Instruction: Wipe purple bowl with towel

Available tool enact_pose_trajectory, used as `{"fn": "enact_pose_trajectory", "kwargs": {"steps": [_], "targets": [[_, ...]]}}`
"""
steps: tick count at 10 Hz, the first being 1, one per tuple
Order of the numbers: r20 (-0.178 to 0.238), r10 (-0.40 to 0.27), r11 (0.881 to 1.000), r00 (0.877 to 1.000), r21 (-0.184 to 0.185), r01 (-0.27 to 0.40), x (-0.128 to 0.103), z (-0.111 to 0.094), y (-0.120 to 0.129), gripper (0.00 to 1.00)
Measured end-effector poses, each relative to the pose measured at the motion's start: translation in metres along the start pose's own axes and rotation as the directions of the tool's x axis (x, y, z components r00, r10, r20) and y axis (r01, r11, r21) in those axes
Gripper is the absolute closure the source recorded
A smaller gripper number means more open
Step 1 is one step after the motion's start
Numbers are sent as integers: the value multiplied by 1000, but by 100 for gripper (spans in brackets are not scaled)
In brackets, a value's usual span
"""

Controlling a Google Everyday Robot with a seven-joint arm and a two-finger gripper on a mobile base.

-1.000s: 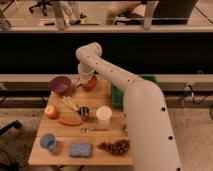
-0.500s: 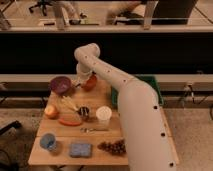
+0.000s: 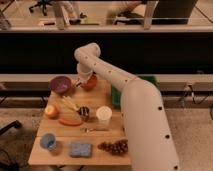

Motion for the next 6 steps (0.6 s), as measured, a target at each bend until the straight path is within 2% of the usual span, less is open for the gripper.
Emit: {"fn": "enact_pose_trajectory", "kwargs": {"steps": [3,6], "targets": [[9,-38,997,999,66,38,-13,-24,-15,99],[85,-128,984,988,132,116,-49,-40,-38,99]]}}
